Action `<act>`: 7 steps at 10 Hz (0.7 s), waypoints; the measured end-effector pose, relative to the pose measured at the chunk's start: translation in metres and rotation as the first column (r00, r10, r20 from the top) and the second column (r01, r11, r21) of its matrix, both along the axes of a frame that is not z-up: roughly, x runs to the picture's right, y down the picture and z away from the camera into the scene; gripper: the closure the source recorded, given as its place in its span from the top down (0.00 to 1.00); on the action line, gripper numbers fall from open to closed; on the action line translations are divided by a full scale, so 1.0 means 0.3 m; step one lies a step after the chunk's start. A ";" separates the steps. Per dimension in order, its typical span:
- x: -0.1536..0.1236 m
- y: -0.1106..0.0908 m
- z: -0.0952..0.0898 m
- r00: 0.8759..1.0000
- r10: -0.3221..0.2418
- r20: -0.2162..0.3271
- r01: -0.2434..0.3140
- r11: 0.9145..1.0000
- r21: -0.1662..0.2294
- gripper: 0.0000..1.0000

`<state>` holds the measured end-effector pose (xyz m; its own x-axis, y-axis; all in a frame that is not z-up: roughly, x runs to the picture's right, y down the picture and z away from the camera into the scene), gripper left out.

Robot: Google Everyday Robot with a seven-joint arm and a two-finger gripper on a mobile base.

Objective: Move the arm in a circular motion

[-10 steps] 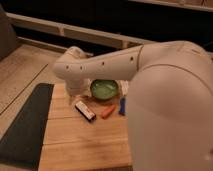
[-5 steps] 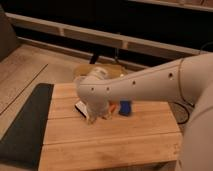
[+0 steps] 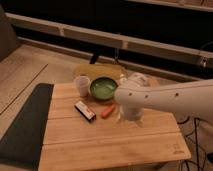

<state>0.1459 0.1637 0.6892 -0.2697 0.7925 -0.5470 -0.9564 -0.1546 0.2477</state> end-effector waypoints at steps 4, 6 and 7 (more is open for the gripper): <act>0.362 -0.011 0.052 0.968 0.165 -0.190 -0.162 0.986 0.032 0.65; 0.491 -0.111 0.098 0.952 0.202 -0.230 -0.189 0.979 0.080 0.65; 0.538 -0.182 0.121 0.948 0.211 -0.239 -0.189 0.976 0.110 0.65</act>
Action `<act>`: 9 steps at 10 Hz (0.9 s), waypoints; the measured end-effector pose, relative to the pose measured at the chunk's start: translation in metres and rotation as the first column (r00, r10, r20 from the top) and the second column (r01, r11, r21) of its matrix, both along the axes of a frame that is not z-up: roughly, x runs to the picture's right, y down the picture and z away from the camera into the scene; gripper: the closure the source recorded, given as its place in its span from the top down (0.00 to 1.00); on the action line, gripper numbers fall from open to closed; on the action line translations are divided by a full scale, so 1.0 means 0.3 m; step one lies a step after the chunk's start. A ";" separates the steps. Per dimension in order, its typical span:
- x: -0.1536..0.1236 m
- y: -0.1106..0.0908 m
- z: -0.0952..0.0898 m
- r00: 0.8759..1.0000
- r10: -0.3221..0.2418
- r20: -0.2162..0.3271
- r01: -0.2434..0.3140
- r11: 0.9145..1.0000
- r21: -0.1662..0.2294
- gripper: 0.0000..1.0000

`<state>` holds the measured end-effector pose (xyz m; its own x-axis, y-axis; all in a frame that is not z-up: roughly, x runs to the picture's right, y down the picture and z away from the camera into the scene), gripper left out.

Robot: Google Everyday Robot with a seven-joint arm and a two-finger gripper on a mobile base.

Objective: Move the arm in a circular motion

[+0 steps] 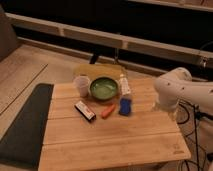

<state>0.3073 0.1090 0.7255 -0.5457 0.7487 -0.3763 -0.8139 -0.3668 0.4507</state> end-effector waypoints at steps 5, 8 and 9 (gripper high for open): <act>-0.022 -0.373 0.153 0.997 -0.049 0.052 0.045 0.996 0.083 0.65; -0.248 -0.574 0.268 0.976 -0.139 0.168 0.119 0.985 0.126 0.65; -0.326 -0.612 0.292 0.964 -0.178 0.199 0.154 0.979 0.134 0.65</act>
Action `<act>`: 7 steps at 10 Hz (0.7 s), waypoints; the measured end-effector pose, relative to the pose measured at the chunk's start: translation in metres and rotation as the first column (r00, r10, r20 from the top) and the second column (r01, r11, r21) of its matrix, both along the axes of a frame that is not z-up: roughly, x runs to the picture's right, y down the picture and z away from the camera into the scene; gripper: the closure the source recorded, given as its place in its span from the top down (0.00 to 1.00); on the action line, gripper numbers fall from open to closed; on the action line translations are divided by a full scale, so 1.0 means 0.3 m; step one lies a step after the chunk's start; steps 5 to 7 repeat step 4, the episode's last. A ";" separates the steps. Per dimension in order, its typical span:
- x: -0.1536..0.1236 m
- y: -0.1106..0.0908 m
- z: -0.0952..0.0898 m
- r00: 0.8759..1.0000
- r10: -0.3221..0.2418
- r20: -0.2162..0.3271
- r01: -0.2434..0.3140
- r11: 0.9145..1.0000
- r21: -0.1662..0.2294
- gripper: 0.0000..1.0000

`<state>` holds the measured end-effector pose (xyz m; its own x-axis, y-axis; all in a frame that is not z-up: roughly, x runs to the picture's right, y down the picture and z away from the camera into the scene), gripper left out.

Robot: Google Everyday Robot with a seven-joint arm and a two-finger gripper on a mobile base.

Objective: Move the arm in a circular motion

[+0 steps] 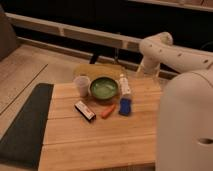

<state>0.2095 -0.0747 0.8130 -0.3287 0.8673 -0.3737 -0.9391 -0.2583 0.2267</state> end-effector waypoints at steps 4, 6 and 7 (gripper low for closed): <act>-0.401 -0.121 0.050 0.965 -0.221 0.139 0.219 0.975 0.031 0.65; -0.401 -0.121 0.050 0.965 -0.221 0.139 0.219 0.975 0.031 0.65; -0.401 -0.121 0.050 0.965 -0.221 0.139 0.219 0.975 0.031 0.65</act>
